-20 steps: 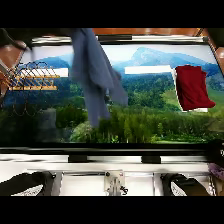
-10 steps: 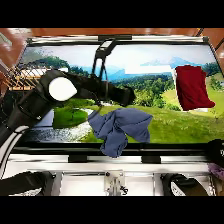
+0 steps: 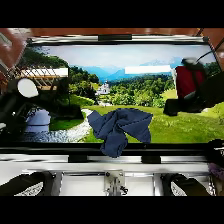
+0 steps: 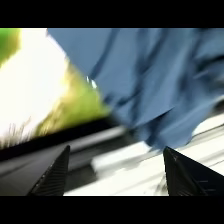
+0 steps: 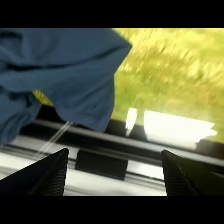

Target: Fold the shirts.

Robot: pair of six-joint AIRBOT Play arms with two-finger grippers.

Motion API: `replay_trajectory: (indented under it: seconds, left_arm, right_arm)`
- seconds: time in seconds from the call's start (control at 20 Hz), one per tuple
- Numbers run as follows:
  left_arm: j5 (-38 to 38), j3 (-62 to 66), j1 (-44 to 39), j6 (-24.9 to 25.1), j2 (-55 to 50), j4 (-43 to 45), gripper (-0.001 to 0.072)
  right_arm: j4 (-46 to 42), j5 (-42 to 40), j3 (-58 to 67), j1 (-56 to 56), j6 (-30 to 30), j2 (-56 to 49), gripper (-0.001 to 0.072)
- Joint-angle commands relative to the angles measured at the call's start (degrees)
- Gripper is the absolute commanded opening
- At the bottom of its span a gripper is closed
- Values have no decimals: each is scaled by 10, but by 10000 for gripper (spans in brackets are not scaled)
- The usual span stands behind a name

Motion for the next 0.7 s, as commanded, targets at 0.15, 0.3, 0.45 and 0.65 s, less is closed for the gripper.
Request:
replay_trajectory:
  seconds: [0.15, 0.3, 0.45, 0.65]
  left_arm:
    - [223, -238, -14, 4, 14, -188, 716]
    - [257, -245, -60, 10, -38, -195, 709]
    - [316, -245, -96, 26, -71, -245, 638]
    - [325, -245, -107, 23, -103, -257, 421]
  right_arm:
    - [24, 114, -160, 0, 22, -3, 679]
    - [22, 141, -160, 0, 38, -5, 679]
    - [27, 137, -160, 0, 38, -41, 679]
    - [84, 157, -160, 1, 37, -120, 679]
